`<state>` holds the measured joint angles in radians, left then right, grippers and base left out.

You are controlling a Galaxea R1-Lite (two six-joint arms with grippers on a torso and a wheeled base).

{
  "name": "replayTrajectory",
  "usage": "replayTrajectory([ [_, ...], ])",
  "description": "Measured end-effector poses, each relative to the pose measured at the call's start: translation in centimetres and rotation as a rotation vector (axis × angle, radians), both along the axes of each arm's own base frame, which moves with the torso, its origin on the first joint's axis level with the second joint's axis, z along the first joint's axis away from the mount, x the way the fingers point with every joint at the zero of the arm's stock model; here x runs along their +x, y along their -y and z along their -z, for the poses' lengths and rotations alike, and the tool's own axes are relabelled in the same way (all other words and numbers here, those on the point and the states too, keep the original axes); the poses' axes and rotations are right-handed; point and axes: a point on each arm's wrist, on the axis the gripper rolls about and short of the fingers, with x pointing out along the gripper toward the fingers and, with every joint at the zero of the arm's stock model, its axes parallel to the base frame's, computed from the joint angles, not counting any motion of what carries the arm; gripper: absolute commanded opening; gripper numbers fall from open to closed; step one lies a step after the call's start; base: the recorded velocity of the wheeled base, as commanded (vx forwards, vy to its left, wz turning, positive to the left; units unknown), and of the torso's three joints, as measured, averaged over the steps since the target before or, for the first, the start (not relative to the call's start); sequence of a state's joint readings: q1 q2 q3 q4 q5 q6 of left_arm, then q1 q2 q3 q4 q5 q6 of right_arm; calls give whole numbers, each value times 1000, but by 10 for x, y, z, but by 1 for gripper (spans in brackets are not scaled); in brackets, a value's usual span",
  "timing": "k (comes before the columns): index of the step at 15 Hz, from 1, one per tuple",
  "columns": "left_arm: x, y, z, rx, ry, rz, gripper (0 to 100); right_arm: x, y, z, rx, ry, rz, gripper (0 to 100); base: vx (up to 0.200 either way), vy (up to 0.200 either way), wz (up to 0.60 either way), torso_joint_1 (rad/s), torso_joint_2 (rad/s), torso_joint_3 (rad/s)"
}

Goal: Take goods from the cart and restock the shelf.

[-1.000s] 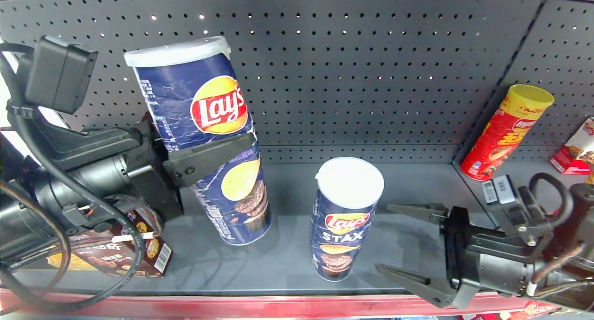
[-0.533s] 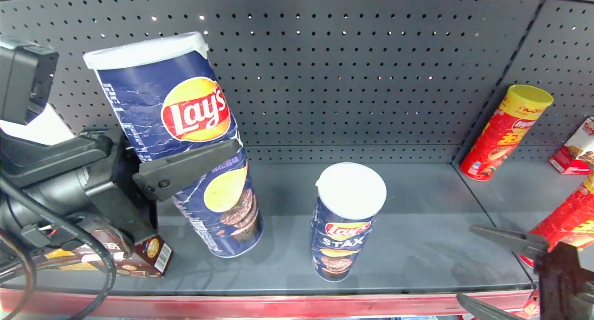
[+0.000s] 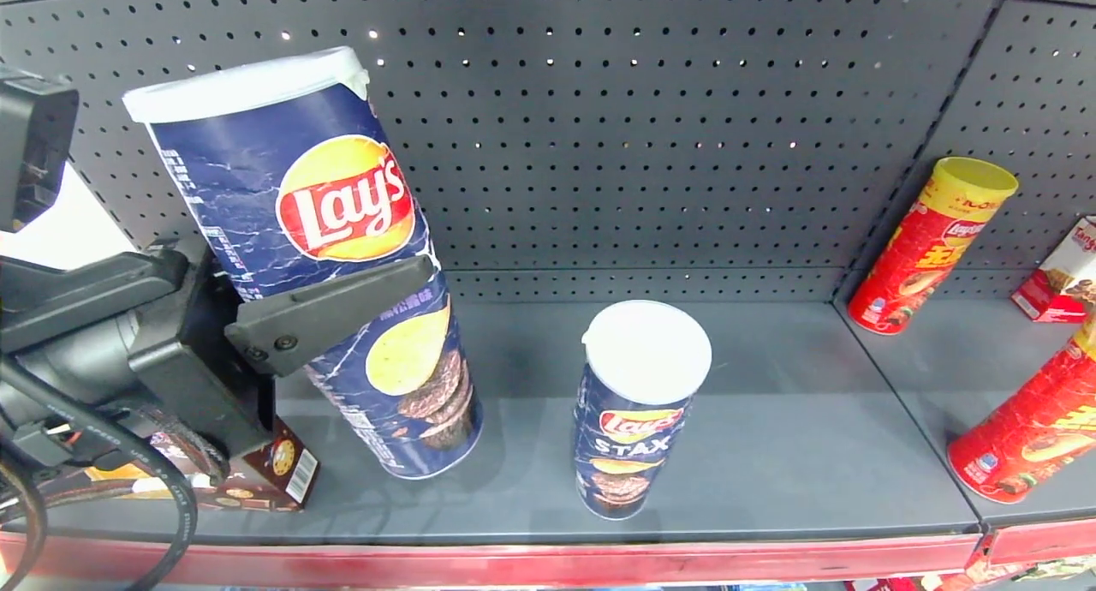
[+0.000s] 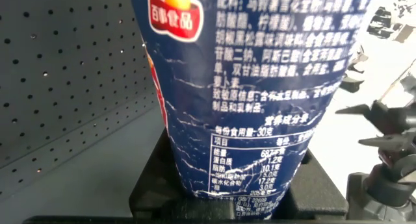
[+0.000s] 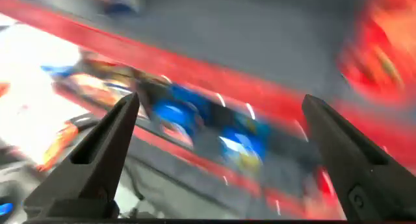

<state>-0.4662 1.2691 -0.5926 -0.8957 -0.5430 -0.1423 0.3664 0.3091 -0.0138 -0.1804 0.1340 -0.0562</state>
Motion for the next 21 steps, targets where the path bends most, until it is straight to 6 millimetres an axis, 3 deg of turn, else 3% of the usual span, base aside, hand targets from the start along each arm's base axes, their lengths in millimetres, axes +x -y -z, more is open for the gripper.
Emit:
replayTrajectory([
  [2,0,1,0,1,2,3,0,-15,9,19,38,-15,185,100,0,0,0,0,0,0],
  [10,-2,0,3,6,-3,10,0,-25,13,25,71,96,148,100,0,0,0,0,0,0],
  [21,0,5,9,21,-29,26,0,-25,13,25,85,93,116,100,0,0,0,0,0,0],
])
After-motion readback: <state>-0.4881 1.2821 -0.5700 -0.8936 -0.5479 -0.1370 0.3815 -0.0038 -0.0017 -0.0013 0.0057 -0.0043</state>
